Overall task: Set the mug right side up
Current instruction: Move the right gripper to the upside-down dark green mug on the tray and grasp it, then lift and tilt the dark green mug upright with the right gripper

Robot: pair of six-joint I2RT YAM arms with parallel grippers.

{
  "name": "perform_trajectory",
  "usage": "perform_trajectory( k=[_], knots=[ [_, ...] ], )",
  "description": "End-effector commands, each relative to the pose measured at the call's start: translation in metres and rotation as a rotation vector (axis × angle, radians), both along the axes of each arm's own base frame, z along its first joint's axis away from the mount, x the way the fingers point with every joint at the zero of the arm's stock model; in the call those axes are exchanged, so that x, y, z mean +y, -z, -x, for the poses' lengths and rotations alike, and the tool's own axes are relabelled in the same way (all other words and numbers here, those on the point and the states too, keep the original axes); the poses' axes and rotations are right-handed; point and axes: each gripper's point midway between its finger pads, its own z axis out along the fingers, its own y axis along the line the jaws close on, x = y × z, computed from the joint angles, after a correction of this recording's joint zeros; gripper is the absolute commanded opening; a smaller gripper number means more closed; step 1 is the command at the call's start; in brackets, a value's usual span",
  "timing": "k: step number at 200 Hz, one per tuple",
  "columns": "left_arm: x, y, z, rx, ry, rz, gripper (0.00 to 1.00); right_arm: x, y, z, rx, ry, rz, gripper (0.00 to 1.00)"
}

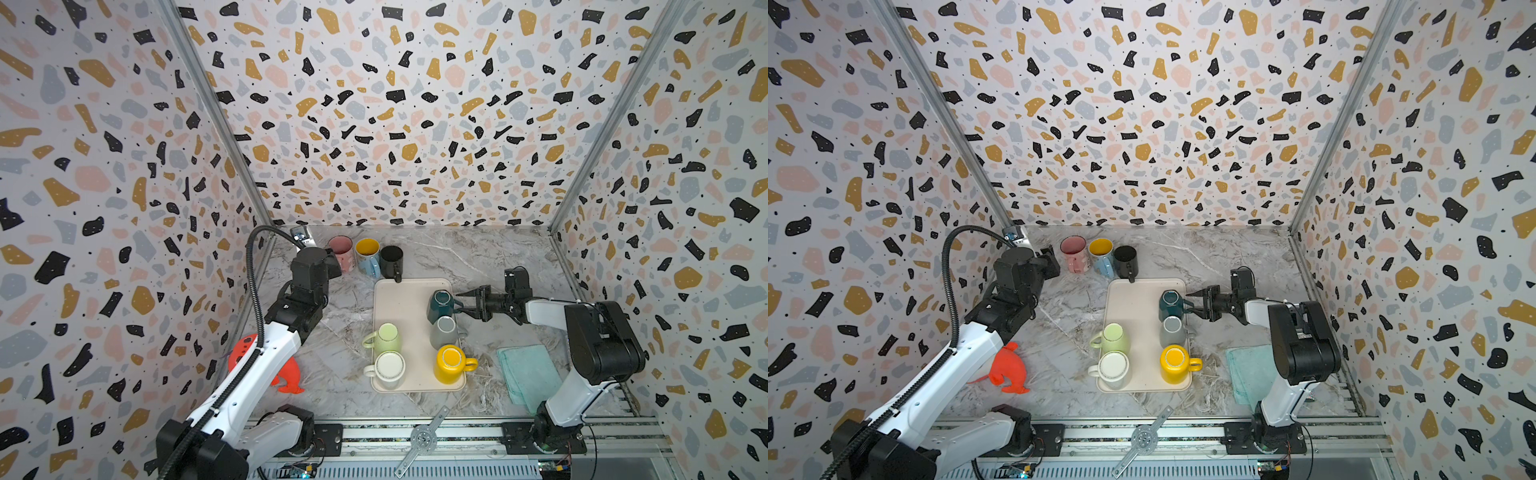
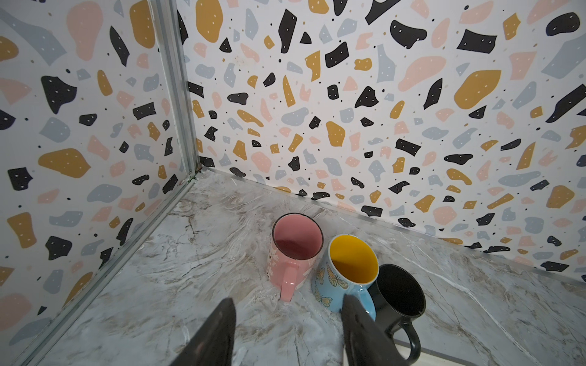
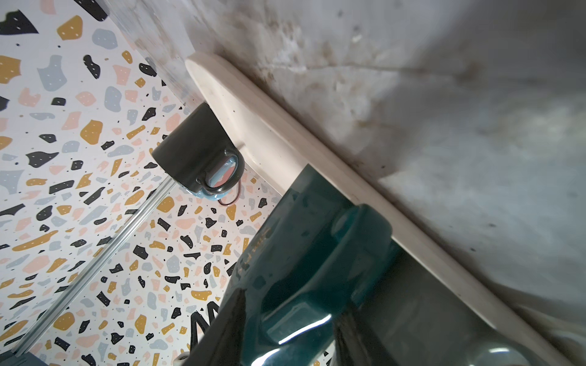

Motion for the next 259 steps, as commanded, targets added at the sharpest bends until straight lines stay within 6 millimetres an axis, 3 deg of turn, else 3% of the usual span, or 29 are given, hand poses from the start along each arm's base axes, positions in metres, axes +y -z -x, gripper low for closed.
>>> perform_trajectory(
  k=[1,65,170,259],
  knots=[
    [0.003,-0.002,-0.002,-0.008,-0.006,0.012,0.55,0.004,-0.006,-0.003,-0.013,-0.009,-0.006,0.47],
    [0.009,0.004,-0.003,0.003,-0.012,0.015,0.55,0.014,-0.005,-0.014,-0.022,-0.018,-0.009,0.47],
    [0.017,0.009,-0.007,0.02,-0.021,0.013,0.55,0.023,0.002,-0.038,-0.035,0.03,-0.03,0.27],
    [0.022,0.004,-0.009,0.013,-0.03,0.011,0.55,0.044,-0.016,-0.082,-0.146,0.084,-0.117,0.05]
  ],
)
